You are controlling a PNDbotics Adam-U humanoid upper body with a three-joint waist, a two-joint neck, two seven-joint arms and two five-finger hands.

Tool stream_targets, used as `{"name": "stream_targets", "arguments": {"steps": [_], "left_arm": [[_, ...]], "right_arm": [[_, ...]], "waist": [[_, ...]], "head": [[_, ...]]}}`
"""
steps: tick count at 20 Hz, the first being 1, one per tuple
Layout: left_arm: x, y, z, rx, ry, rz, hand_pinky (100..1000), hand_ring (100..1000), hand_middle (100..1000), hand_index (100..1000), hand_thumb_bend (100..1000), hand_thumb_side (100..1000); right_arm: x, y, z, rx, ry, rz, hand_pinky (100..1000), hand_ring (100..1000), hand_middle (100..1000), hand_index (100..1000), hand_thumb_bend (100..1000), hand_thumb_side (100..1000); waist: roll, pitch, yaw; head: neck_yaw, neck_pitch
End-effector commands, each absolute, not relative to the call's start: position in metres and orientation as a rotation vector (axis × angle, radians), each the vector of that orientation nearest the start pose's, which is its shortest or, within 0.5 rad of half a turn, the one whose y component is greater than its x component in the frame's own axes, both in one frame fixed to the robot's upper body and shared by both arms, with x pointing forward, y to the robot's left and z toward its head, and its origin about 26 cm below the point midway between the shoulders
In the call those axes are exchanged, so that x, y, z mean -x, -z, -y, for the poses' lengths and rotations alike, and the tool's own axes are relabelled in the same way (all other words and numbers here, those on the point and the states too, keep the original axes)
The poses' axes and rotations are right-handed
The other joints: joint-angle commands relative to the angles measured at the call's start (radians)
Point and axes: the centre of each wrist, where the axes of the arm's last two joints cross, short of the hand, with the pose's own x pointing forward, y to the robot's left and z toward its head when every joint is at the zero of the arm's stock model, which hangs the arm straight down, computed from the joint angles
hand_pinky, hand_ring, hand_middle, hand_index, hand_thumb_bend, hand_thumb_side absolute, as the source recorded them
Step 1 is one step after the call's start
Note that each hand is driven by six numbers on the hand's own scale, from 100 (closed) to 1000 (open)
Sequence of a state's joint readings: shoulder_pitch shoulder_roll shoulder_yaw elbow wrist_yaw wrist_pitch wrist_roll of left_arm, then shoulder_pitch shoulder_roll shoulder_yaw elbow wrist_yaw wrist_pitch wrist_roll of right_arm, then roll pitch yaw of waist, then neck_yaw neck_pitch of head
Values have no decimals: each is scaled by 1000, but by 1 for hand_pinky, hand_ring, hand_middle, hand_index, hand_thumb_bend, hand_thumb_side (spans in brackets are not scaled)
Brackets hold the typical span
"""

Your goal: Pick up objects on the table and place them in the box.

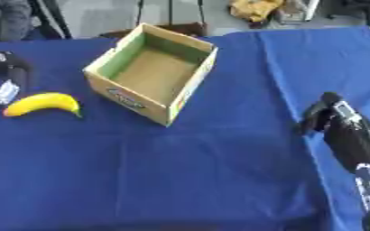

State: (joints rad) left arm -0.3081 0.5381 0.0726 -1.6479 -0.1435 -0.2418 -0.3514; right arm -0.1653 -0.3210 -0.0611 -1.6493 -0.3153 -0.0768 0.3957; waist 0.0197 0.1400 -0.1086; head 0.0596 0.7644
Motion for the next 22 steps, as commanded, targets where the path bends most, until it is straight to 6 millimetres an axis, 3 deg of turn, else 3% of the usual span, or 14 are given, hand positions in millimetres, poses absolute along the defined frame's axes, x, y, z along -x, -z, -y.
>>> {"name": "stream_targets", "arguments": {"steps": [1,4,5,6,9,13,16,22], "left_arm": [[-344,-184,-373,-524,1062,1930,645,544,533,698,100,285],[-353,-197,-387,-662,1178,1870,637,554,544,707,100,134],[-356,-203,-391,-710,1217,1848,636,561,553,713,185,100],[-359,-209,-394,-758,1259,1833,635,568,555,714,201,100],[-373,-222,-403,-884,1348,1762,636,595,583,731,429,100],[-397,-229,-409,-978,1485,1653,646,624,604,746,546,113],[-414,-226,-415,-1011,1571,1559,645,632,596,741,642,192],[-435,-211,-425,-1057,1662,1398,662,651,611,740,660,245]], "right_arm": [[-315,-89,321,-269,-417,1876,515,375,321,516,100,811],[-315,-89,320,-271,-420,1872,515,375,321,516,100,813],[-315,-88,320,-272,-421,1871,515,374,321,516,100,813],[-315,-88,320,-273,-423,1869,515,374,320,516,100,802],[-315,-88,319,-278,-429,1867,515,374,320,516,100,811],[-315,-87,318,-285,-439,1866,515,374,320,516,100,814],[-316,-87,316,-290,-446,1864,515,374,319,516,100,817],[-317,-88,314,-299,-462,1864,515,374,318,515,100,821]], "waist": [[2,-16,-3],[3,-18,-6],[4,-18,-8],[4,-19,-8],[1,-18,-13],[-1,-17,-22],[-1,-14,-30],[1,-2,-49]], "head": [[4,6],[3,6],[3,6],[4,6],[5,4],[10,1],[12,-2],[14,-11]]}}
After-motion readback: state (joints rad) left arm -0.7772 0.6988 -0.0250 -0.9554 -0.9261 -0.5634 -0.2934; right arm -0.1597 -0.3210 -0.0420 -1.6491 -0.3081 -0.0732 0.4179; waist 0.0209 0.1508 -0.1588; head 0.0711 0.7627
